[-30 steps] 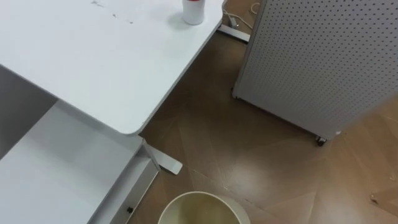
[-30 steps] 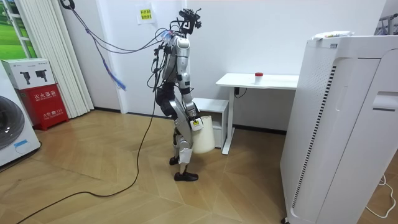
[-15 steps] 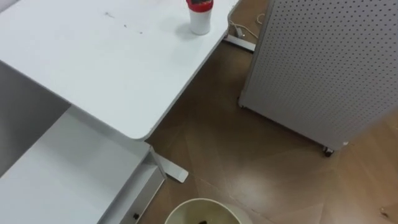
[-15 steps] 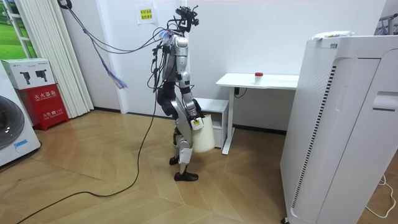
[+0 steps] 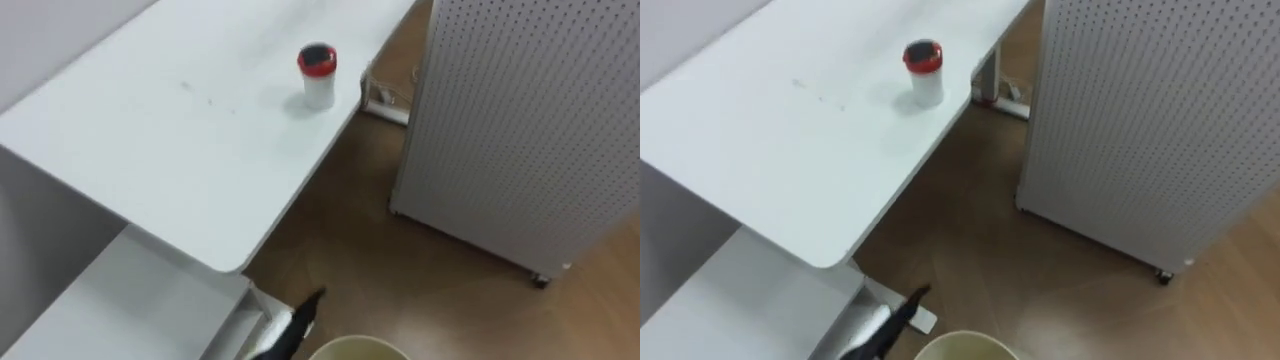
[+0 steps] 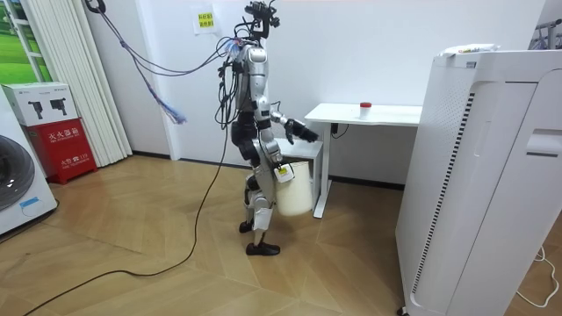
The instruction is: Pick garbage
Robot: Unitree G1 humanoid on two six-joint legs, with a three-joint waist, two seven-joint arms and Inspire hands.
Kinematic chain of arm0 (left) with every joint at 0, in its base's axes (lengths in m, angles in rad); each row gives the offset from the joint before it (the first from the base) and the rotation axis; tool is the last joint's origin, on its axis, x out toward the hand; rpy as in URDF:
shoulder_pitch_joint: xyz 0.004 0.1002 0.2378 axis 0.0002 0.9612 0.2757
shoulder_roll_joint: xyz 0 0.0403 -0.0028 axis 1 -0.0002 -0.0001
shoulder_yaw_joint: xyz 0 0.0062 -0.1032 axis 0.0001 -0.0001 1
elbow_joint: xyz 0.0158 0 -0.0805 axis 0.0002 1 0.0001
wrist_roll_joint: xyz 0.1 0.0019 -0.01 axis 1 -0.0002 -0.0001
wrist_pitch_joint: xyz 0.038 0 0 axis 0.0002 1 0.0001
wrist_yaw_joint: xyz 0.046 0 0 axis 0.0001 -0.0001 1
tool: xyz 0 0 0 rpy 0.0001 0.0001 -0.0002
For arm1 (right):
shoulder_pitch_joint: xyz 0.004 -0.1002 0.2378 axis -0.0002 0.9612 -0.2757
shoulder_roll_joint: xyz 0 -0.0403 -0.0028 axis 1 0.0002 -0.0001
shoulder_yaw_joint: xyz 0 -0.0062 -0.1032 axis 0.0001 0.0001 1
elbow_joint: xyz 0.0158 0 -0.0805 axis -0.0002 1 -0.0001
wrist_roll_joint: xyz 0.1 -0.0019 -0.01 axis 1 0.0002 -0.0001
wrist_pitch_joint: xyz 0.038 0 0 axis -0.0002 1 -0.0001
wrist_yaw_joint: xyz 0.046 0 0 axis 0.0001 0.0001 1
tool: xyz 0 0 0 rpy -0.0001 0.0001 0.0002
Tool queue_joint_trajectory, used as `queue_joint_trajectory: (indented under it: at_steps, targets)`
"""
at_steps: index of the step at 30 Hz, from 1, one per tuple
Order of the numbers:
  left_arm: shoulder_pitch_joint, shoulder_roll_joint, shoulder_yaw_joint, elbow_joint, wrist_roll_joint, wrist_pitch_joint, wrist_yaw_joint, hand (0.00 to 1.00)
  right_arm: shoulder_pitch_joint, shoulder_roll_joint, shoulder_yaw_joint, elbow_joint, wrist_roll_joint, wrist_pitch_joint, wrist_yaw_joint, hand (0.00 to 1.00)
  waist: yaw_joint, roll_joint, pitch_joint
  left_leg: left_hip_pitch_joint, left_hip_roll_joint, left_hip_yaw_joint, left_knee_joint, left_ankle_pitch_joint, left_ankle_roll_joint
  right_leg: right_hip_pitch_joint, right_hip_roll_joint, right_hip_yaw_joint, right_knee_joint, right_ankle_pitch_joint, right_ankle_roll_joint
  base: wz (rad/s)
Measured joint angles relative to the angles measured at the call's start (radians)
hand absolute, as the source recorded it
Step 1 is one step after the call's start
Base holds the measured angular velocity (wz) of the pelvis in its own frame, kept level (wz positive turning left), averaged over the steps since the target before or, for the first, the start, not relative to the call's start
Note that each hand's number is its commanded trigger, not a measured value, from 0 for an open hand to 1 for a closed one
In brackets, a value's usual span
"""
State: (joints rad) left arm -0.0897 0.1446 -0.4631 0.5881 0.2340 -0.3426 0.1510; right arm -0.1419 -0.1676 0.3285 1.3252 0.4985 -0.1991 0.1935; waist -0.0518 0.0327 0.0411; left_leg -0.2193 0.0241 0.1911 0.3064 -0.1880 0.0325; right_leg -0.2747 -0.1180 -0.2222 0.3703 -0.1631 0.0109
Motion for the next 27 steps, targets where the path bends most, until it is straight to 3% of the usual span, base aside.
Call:
queue_joint_trajectory:
  at_steps: [4,7,15,19,27]
  targets:
    - [0.022,0.003,0.002,-0.159,0.001,-0.013,0.027,0.00,0.024,-0.002,-0.019,-0.022,-0.036,-0.002,0.001,1.00,-0.002,-0.010,-0.0111,0.060,-0.006,-0.001,-0.032,0.000,0.000,0.057,0.000,0.001,-0.030,-0.005,0.010,0.00]
    - [0.022,0.001,0.001,-0.205,0.001,-0.027,0.046,0.00,0.038,0.001,-0.019,-0.024,-0.055,-0.002,0.009,1.00,-0.007,-0.025,-0.0209,0.102,-0.006,-0.001,-0.041,0.000,0.000,0.110,0.005,0.000,-0.062,-0.001,0.016,0.00]
    - [0.022,0.033,-0.001,-0.286,-0.004,-0.027,0.056,0.00,0.067,0.000,-0.040,-0.036,-0.066,0.005,0.018,1.00,-0.034,-0.031,-0.0237,0.201,-0.006,-0.004,-0.086,-0.001,0.000,0.205,0.016,0.004,-0.101,0.003,0.022,0.01]
    - [0.020,0.033,0.002,-0.380,-0.005,-0.028,0.064,0.00,0.067,0.000,-0.046,-0.036,-0.076,0.014,0.017,1.00,-0.037,-0.031,-0.0237,0.224,-0.007,0.000,-0.099,-0.001,0.000,0.211,0.018,0.021,-0.100,0.003,0.023,-0.08]
    - [0.020,0.037,0.015,-0.424,-0.005,-0.028,0.075,0.00,0.067,-0.002,-0.047,-0.046,-0.074,0.026,0.017,1.00,-0.051,-0.031,-0.0235,0.247,-0.006,0.009,-0.110,-0.002,-0.002,0.223,0.024,0.037,-0.099,0.003,0.022,-0.08]
